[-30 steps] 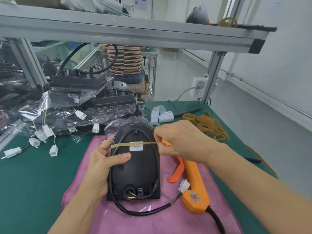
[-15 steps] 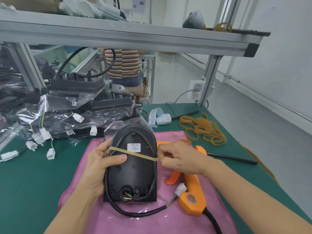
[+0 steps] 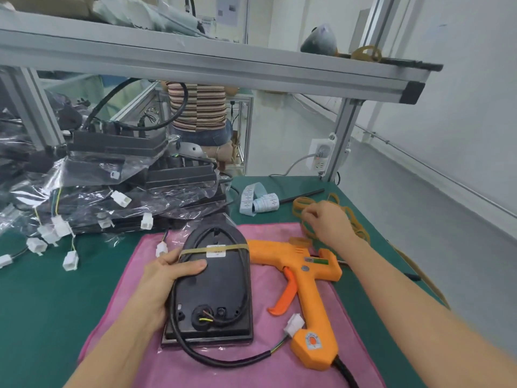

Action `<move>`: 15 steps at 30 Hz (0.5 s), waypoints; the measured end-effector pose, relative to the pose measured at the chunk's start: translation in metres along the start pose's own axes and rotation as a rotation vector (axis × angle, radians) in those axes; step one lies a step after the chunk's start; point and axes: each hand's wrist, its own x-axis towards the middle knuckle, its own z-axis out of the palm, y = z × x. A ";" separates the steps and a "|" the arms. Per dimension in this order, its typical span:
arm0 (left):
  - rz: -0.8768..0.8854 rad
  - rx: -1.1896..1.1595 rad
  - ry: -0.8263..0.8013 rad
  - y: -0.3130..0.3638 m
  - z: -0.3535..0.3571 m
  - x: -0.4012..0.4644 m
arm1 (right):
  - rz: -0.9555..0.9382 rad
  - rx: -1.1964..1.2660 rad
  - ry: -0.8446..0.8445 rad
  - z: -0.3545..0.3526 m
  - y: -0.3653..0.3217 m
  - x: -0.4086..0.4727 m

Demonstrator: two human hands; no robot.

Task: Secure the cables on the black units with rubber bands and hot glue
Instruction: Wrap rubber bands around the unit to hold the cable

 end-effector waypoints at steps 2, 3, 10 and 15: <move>-0.039 -0.007 0.010 0.000 0.000 0.001 | 0.080 -0.181 -0.075 0.012 0.010 0.016; -0.053 0.004 0.012 0.000 0.001 0.001 | 0.112 -0.243 -0.115 0.018 0.012 0.021; -0.051 0.078 0.078 0.003 0.002 -0.006 | 0.244 -0.413 -0.126 0.035 0.013 0.033; -0.011 0.143 0.170 0.003 0.006 -0.011 | 0.250 -0.409 -0.126 0.035 0.012 0.032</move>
